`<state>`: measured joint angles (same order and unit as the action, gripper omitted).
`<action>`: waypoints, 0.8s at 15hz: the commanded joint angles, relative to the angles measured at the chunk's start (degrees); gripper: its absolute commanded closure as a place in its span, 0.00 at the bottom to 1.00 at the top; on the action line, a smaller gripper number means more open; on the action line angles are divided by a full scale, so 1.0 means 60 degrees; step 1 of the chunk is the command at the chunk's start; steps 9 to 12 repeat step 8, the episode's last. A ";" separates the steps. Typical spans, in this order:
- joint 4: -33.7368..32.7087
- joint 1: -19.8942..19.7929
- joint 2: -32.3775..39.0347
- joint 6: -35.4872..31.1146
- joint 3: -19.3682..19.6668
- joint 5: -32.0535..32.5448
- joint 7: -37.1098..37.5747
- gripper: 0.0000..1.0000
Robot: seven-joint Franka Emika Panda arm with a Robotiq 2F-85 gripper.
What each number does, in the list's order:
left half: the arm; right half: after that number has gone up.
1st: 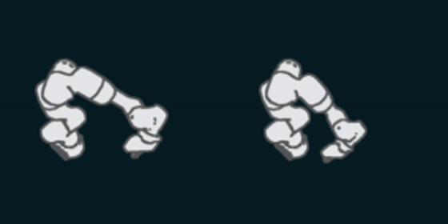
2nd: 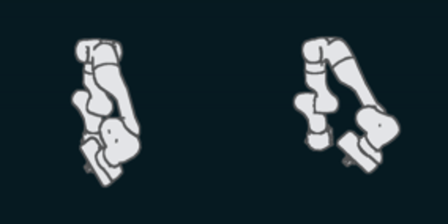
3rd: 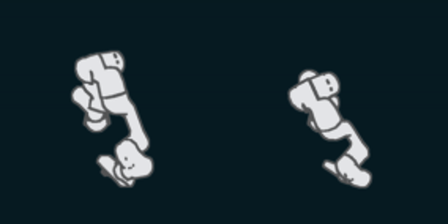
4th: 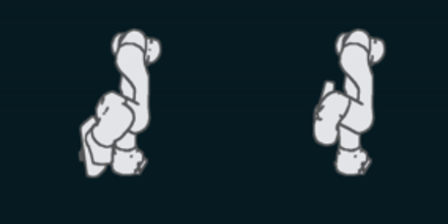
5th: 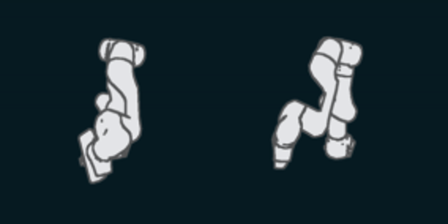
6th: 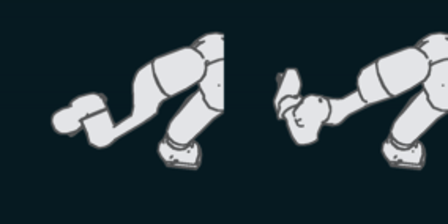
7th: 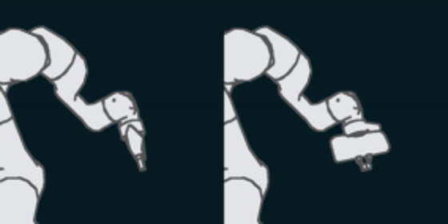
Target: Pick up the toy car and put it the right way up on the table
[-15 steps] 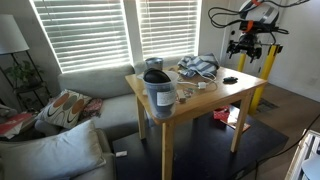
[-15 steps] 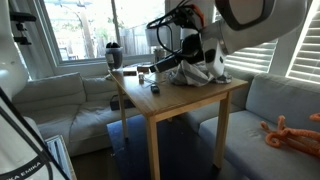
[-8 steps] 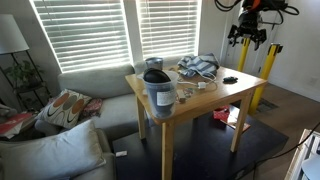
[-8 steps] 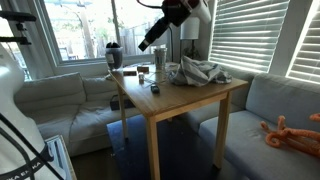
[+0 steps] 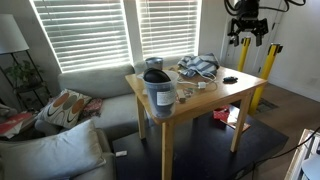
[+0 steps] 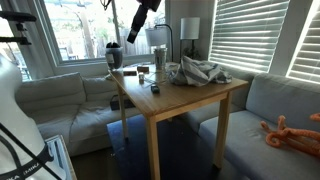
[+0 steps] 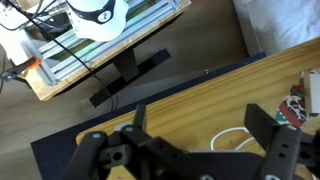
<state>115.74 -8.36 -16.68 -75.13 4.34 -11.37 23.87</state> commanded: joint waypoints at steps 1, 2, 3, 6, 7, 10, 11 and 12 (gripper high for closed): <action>0.0962 0.0248 -0.0993 -0.0727 -0.0592 0.1222 -0.0404 0.00; 0.1133 0.0307 -0.1115 -0.0916 -0.0708 0.1571 -0.0570 0.00; 0.0486 0.0219 -0.0527 -0.0427 -0.0532 0.0983 -0.0237 0.00; 0.0591 0.0247 -0.0594 -0.0485 -0.0595 0.1060 -0.0238 0.00; 0.0588 0.0236 -0.0565 -0.0485 -0.0566 0.1059 -0.0239 0.00; 0.0588 0.0229 -0.0546 -0.0485 -0.0551 0.1059 -0.0239 0.00; 0.0588 0.0229 -0.0546 -0.0485 -0.0551 0.1059 -0.0239 0.00; 0.0588 0.0229 -0.0546 -0.0485 -0.0551 0.1059 -0.0239 0.00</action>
